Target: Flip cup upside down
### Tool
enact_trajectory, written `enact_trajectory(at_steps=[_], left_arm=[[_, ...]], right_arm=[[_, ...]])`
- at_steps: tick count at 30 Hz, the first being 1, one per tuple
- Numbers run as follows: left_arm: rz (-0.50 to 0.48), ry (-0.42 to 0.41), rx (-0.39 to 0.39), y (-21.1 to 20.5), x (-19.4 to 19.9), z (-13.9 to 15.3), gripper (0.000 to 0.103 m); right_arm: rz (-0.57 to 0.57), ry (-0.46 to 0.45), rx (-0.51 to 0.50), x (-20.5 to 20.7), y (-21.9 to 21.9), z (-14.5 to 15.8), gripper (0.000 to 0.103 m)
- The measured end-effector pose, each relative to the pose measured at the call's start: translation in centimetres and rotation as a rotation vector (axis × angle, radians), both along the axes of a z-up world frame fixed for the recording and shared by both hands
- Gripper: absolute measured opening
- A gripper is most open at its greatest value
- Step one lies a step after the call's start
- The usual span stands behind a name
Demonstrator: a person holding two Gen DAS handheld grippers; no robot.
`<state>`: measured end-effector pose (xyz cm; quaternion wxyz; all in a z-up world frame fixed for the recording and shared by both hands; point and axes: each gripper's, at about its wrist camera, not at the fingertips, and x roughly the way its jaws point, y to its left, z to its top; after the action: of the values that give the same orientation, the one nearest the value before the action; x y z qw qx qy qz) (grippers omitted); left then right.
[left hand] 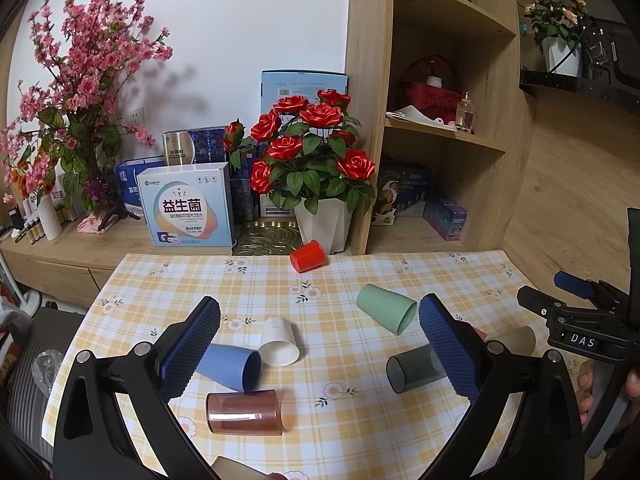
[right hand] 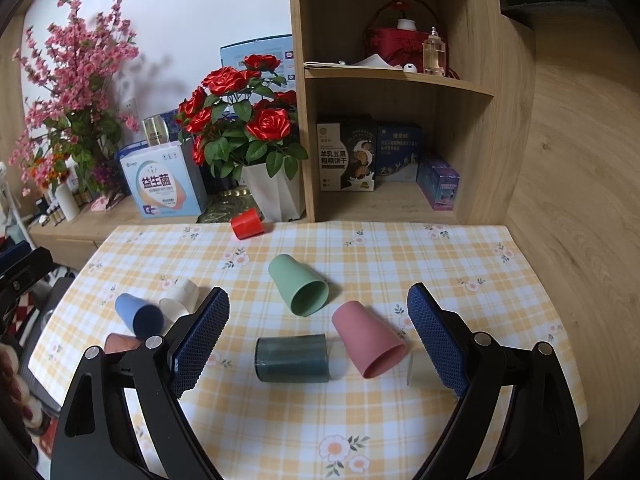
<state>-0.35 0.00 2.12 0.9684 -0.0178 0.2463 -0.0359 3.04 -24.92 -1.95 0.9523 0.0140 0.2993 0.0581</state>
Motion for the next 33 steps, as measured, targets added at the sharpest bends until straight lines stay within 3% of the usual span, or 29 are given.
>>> enact_trajectory(at_steps=[8,16,19,21,29,33], left_arm=[[-0.011,-0.006,-0.01,0.2,0.1,-0.3,0.097],[-0.039,0.014,0.053,0.4,1.4,-1.9,0.097],[-0.067,0.082,0.053,1.0,3.1,-2.9,0.097],[-0.089,0.118,0.069,1.3,4.6,-3.4,0.097],[-0.172,0.121,0.181,0.7,12.2,-4.3,0.097],[-0.252,0.13,0.314,-0.6,19.4,-6.3,0.097]], right_arm=[[0.009,0.009,0.014,0.3,-0.3,-0.4,0.088],[0.087,0.09,0.202,2.1,-1.9,-3.0,0.087],[0.062,0.084,0.208,2.7,-2.4,-4.0,0.088],[0.055,0.109,0.203,3.3,-2.7,-4.7,0.087],[-0.03,0.161,0.143,5.9,-5.2,-6.7,0.088],[-0.09,0.188,0.17,7.8,-7.6,-8.1,0.088]])
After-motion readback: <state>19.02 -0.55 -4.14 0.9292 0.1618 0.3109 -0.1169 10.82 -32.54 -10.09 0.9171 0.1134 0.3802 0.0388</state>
